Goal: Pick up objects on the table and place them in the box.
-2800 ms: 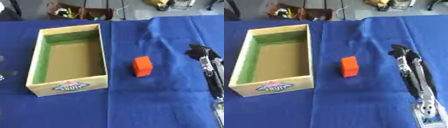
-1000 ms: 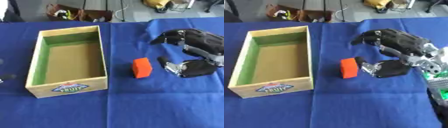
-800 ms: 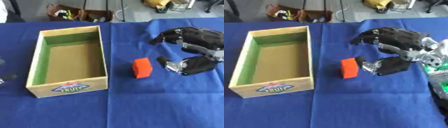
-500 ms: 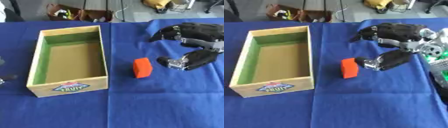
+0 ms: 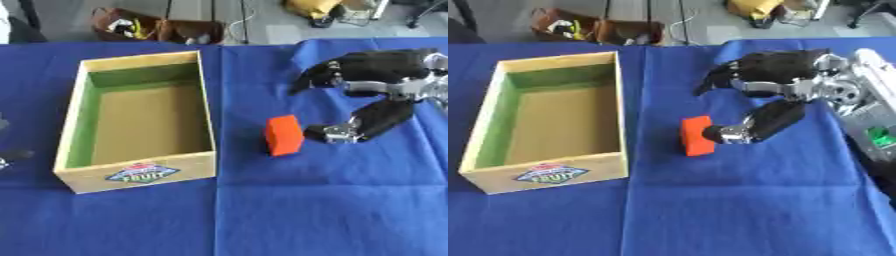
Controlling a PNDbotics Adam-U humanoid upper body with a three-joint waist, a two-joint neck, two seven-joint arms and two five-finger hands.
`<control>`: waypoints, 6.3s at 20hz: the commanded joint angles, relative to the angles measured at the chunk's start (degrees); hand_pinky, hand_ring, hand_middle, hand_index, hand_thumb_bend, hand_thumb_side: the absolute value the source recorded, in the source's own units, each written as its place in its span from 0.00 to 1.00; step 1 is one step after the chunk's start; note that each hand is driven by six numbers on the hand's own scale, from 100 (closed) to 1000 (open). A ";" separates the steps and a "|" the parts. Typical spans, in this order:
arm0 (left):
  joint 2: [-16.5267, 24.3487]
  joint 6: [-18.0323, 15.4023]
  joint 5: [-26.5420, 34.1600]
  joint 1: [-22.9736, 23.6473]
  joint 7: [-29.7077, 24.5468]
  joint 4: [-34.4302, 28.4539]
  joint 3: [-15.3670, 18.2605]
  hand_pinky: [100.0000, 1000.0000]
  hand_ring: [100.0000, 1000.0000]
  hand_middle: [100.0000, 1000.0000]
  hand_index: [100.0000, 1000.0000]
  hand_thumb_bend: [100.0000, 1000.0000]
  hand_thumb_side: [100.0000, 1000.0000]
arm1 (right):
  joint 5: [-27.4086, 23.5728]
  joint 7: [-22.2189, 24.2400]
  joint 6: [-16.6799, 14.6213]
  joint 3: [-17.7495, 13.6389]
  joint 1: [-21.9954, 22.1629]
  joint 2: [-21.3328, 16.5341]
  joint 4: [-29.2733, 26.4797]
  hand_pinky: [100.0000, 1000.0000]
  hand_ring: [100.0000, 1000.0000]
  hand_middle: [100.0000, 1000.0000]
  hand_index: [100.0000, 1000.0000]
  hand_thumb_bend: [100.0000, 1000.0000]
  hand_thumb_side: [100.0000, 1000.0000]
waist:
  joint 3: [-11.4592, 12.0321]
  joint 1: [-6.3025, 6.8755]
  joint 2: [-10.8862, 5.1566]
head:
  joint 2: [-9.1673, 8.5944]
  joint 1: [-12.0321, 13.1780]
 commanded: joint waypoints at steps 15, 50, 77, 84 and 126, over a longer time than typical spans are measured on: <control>1.22 0.10 0.43 0.00 -0.41 -1.07 -0.60 0.58 0.88 0.79 0.70 0.00 1.00 | 5.60 2.89 -2.41 6.79 -7.20 -2.31 8.89 0.87 0.90 0.87 1.00 0.44 0.95 | 0.25 -0.63 -1.67 | 0.63 -0.21; 0.66 0.90 0.61 -0.24 -1.04 -1.07 -0.79 0.58 0.89 0.80 0.69 0.00 1.00 | 6.95 -0.56 -3.60 9.55 -5.97 1.98 14.46 0.79 0.78 0.69 0.89 0.30 0.87 | 0.97 -0.16 -0.23 | 0.31 -0.59; 0.70 1.31 0.62 -0.30 -1.46 -1.07 -0.82 0.58 0.89 0.80 0.69 0.00 1.00 | 6.53 -6.12 -1.35 8.82 -7.06 3.02 18.12 0.64 0.56 0.36 0.51 0.06 0.46 | 1.20 -0.03 0.00 | -0.13 -0.80; 0.70 1.51 0.62 -0.31 -1.71 -1.07 -0.86 0.58 0.89 0.80 0.69 0.00 1.00 | 5.34 -12.22 0.47 8.16 -7.58 3.09 17.37 0.60 0.49 0.29 0.38 0.00 0.35 | 1.15 -0.07 -0.07 | -0.17 -0.84; 1.39 1.38 1.13 -0.84 -2.79 -1.07 -1.60 0.58 0.89 0.80 0.70 0.00 1.00 | 10.81 -16.69 5.65 5.79 -31.03 26.74 32.32 0.60 0.46 0.25 0.25 0.00 0.30 | 6.46 -2.75 1.08 | 0.21 -6.49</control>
